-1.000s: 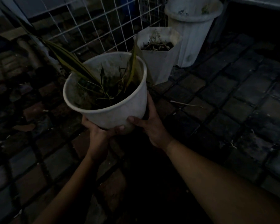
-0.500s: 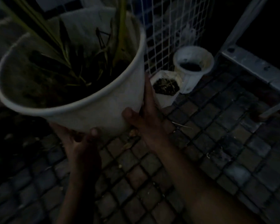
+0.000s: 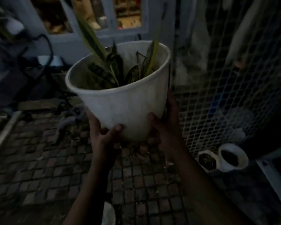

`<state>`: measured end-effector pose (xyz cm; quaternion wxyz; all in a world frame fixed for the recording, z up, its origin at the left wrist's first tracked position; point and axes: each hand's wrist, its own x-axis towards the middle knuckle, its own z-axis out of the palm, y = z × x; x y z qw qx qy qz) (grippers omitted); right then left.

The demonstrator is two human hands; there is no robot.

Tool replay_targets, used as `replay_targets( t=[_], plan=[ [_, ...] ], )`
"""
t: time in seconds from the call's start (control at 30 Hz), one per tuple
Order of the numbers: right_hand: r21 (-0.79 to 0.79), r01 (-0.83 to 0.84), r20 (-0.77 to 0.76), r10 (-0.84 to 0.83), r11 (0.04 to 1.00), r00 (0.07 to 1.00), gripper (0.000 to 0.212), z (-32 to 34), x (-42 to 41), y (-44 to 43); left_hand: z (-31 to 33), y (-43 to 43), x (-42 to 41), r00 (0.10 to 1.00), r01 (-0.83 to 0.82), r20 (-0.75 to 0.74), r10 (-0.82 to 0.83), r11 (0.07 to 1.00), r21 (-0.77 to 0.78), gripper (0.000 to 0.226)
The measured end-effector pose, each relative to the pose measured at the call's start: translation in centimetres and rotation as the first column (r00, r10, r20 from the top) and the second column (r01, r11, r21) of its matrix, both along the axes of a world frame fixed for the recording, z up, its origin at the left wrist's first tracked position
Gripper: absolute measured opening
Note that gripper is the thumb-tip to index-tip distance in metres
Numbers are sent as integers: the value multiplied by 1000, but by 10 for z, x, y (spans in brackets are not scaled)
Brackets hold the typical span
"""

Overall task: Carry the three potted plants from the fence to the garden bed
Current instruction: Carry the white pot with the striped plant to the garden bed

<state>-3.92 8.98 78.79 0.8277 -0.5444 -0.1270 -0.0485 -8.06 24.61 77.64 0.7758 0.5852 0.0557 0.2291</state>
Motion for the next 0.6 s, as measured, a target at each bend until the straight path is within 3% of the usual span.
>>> replay_targets(
  t=[0.07,0.13,0.27,0.6],
  plan=[
    [5,19,-8,-19,1000,1000,82,15,2,31,29,45,2,991,19,132,-33,995,99,113],
    [-63,6,29,-4,998,1000,89,42,10,73,60,92,9,981,-9,193,-25,985,172,112],
    [-5,-102,38,102,995,994,91,78,24,154,98,166,12,962,-119,269,49,961,251,110],
    [-28,-323,174,322,946,930,91,98,117,335,101,327,46,894,-380,334,298,900,214,122]
  ],
)
